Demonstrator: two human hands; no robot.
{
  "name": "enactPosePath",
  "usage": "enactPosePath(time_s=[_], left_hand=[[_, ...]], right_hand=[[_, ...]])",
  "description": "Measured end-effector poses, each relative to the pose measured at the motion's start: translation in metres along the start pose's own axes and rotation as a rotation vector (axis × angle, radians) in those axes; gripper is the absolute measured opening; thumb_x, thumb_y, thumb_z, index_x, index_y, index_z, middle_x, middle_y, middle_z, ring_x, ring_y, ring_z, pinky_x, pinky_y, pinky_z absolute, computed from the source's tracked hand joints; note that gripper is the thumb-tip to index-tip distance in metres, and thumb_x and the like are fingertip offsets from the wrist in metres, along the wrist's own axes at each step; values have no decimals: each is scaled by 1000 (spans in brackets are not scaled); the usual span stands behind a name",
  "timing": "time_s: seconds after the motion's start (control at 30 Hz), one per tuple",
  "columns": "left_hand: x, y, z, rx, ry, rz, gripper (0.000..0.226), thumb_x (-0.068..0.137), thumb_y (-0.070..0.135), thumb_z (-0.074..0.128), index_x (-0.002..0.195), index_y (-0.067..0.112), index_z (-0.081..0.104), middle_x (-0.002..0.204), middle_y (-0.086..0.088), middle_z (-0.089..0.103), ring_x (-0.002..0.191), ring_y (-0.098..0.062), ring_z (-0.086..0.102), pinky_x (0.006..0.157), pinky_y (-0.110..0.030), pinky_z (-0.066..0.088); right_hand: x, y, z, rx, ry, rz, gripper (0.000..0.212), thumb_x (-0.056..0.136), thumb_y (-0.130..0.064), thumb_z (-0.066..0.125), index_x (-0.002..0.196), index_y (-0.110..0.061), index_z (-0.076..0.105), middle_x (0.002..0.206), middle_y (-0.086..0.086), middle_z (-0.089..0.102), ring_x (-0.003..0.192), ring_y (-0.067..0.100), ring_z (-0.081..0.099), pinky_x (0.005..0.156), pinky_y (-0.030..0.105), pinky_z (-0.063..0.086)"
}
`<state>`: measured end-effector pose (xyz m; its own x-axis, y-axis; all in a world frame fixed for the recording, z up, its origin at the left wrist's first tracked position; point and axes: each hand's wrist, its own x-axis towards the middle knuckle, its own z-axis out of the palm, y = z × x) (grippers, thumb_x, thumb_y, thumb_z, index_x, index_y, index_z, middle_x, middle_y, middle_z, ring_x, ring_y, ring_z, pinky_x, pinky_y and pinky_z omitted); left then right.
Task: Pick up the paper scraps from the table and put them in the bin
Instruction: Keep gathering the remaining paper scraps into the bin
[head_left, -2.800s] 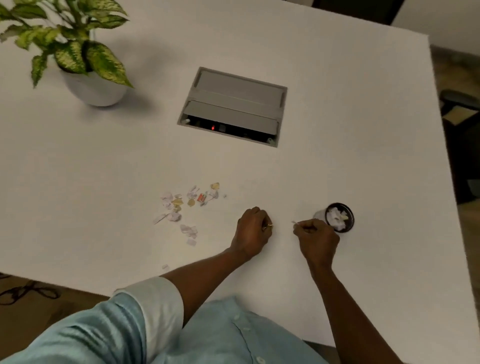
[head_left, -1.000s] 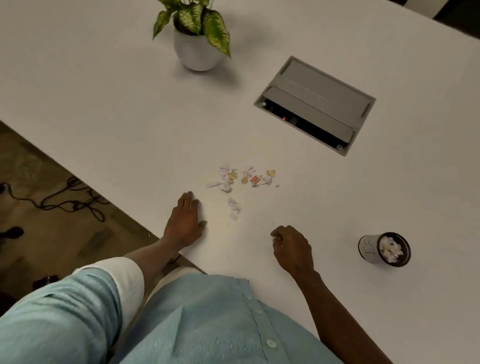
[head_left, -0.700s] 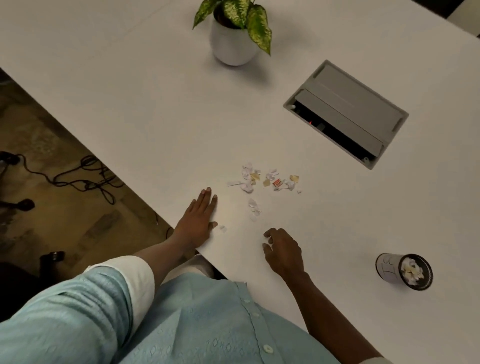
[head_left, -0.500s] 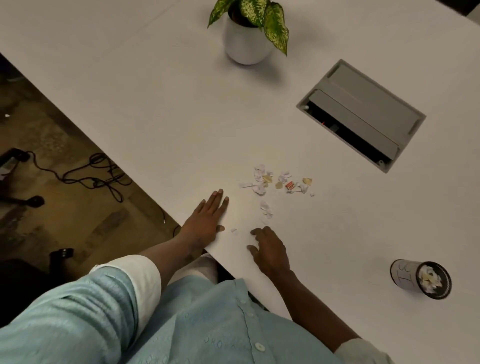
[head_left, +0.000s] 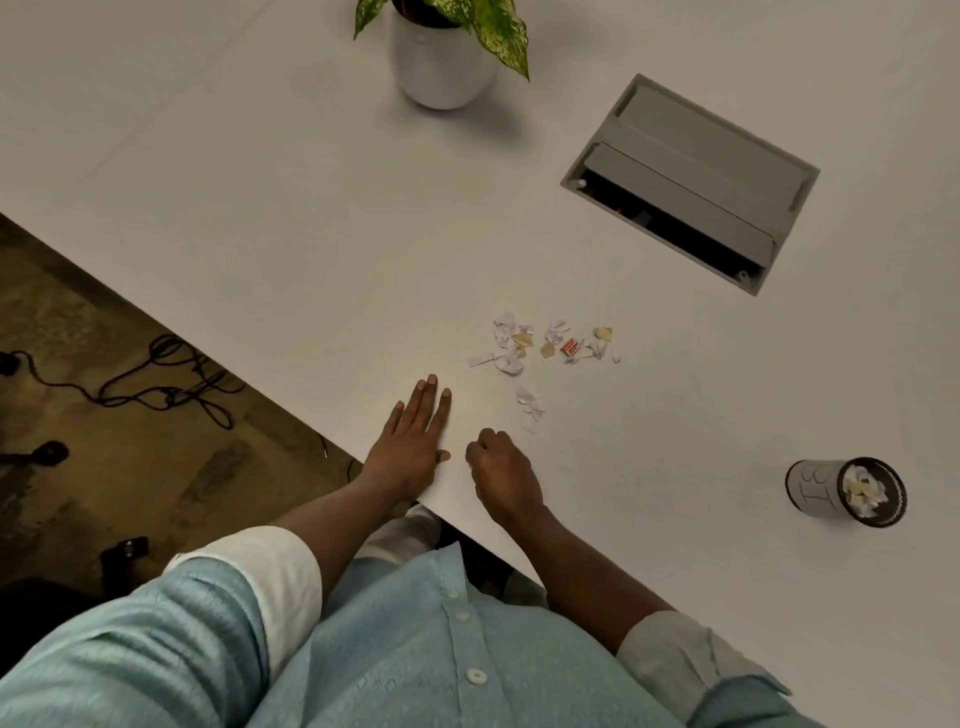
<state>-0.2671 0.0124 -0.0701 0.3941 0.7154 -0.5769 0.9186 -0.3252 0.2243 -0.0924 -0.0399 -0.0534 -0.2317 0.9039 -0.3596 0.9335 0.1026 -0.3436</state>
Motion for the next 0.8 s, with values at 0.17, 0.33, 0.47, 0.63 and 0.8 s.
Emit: enactPosePath(time_s=[0.17, 0.33, 0.47, 0.63, 0.8], left_hand=[[-2, 3, -2, -25, -17, -14, 90, 110, 38, 43, 160, 17, -28, 164, -8, -42, 155, -26, -34, 132, -50, -4], [-1, 10, 0, -51, -11, -35, 89, 110, 32, 44, 161, 15, -27, 163, -7, -45, 154, -26, -37, 131, -53, -6], [0, 20, 1, -59, -21, -73, 88, 109, 31, 44, 162, 12, -24, 164, -10, -43, 154, -28, -36, 131, -57, -4], [4, 45, -2, -81, -56, -171, 92, 109, 39, 44, 160, 4, -24, 165, -16, -40, 154, -32, -37, 129, -62, -3], [8, 61, -7, -117, -85, -237, 95, 108, 39, 47, 159, -1, -22, 163, -20, -40, 154, -37, -35, 128, -66, -1]], right_hand=[[-19, 15, 2, 122, 55, 117, 19, 101, -16, 47, 108, -11, 64, 110, 6, 62, 100, 23, 59, 74, 35, 49], [-60, 40, 4, 273, 192, 303, 10, 93, -18, 55, 100, -15, 62, 103, 0, 61, 94, 19, 57, 73, 39, 51], [-92, 70, 2, 433, 386, 516, 4, 91, -8, 61, 92, -7, 65, 94, 8, 66, 86, 25, 62, 74, 43, 53], [-115, 96, -2, 476, 468, 606, 9, 90, -2, 63, 93, -9, 68, 92, 5, 67, 84, 24, 64, 74, 42, 54], [-103, 102, -4, 492, 456, 571, 18, 92, 1, 62, 101, -9, 73, 99, 6, 69, 88, 22, 67, 77, 27, 52]])
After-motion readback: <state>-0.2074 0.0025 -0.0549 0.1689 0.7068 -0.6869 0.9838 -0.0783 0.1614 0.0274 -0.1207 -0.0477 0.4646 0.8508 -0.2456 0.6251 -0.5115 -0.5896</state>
